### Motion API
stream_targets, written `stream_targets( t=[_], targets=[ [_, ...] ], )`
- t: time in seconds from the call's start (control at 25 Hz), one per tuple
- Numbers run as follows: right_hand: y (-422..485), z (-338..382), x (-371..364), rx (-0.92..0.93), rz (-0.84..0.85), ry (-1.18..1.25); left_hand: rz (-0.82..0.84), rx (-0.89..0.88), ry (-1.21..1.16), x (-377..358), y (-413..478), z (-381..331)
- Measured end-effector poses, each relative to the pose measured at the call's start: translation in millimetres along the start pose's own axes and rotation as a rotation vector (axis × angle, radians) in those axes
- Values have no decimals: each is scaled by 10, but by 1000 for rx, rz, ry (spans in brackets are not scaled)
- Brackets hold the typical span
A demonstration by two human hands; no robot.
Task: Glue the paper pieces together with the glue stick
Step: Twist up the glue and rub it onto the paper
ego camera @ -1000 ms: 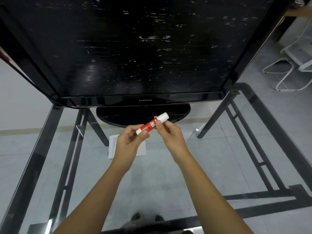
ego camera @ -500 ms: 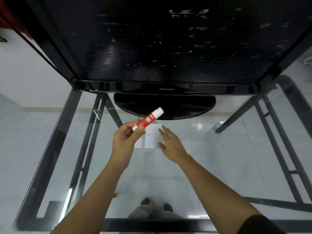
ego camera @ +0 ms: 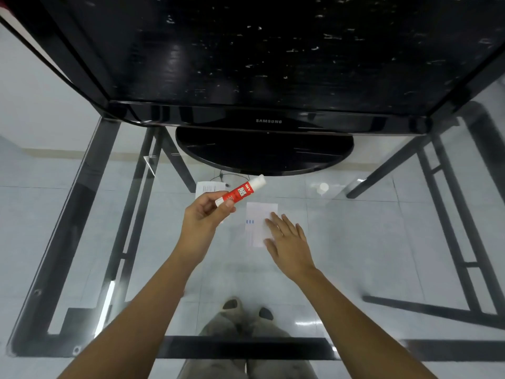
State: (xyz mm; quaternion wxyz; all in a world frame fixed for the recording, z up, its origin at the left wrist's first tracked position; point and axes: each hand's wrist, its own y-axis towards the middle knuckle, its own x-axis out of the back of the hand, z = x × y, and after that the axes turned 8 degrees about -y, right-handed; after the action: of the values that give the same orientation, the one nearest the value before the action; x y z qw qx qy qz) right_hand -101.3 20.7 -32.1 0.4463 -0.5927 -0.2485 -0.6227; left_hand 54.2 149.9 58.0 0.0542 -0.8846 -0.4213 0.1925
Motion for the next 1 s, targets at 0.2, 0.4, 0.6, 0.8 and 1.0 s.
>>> stream_targets(
  t=[0.2, 0.4, 0.6, 0.8, 1.0],
  targets=[
    [-53, -111, 12, -27, -37, 31, -8, 178, -219, 80, 63, 131],
    [-135, -236, -54, 53, -76, -52, -166, 367, -533, 131, 97, 258],
    [-118, -239, -101, 30, -110, -39, -103, 450, -372, 116, 112, 375],
    [-115, -229, -110, 29, -149, -30, 203, 195, 330, 128, 108, 414],
    [-90, -233, -141, 25, -157, -34, 410, -140, 790, 128, 90, 395]
  ],
)
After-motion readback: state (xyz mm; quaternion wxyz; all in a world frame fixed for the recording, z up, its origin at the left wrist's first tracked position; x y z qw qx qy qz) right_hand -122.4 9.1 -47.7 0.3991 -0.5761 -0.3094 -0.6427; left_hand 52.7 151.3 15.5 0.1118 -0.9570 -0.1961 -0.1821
